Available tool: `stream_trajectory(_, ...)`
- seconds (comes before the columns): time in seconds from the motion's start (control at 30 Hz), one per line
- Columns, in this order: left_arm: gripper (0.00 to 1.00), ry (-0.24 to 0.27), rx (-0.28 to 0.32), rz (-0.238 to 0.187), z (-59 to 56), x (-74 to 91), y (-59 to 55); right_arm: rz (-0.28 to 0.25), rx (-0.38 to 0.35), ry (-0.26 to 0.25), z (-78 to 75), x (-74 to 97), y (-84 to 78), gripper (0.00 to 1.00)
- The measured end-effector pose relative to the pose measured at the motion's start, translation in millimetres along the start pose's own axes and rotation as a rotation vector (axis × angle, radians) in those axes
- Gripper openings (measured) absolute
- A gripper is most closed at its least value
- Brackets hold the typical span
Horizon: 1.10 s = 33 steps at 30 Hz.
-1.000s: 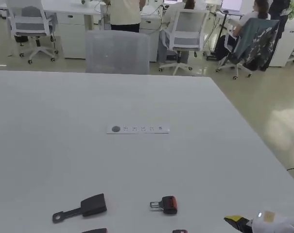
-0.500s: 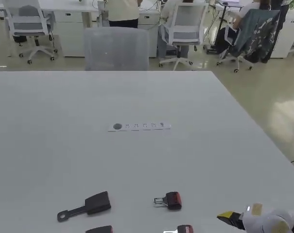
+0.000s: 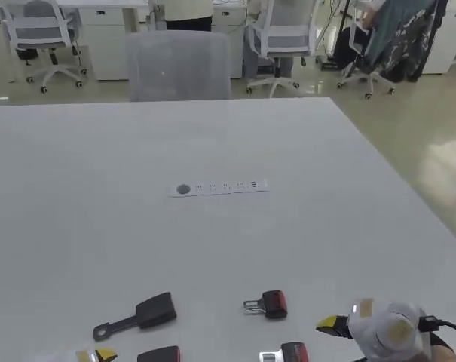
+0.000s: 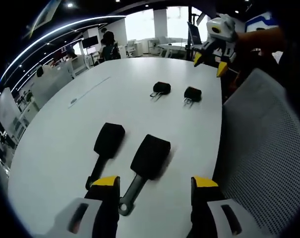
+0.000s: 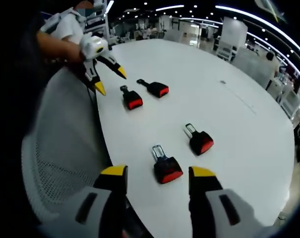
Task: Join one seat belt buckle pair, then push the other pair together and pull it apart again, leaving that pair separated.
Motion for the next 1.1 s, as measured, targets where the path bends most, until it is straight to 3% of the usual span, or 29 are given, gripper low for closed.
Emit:
stream_trajectory(0.1,0.58,-0.013,-0.012,0.006,3.9,-6.5,3.6,0.039,0.030,0.037,3.4,-11.8,-4.4,0.47)
stream_trajectory(0.2,0.58,-0.027,-0.022,0.008,5.9,-11.7,7.4,0.074,0.073,0.028,-1.0,-20.0,-8.9,0.46)
stream_trajectory(0.37,0.58,-0.054,-0.059,0.022,7.7,-22.9,10.5,0.097,0.078,0.037,-6.4,-27.2,-12.0,0.43)
stream_trajectory(0.47,0.56,-0.081,-0.045,0.028,5.6,-27.3,14.4,0.125,0.094,0.064,-6.8,-34.5,-15.7,0.41)
stream_trajectory(0.87,0.47,-0.139,-0.111,0.098,8.6,-48.2,8.2,0.216,0.195,0.116,-20.1,-57.1,-24.9,0.38)
stream_trajectory(1.1,0.46,-0.183,-0.196,0.135,0.6,-57.0,6.0,0.275,0.236,0.155,-20.2,-69.4,-38.6,0.37)
Point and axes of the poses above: the centre of the closed fingertips' face, and the gripper's own axes: x roughly backward along the fingers, z roughly to its left, y roughly out of its top, the point moved 1 cm from there along x, roughly backward along the fingers, and after that the axes turned 3 degrees about z, right-handed, at the moved point
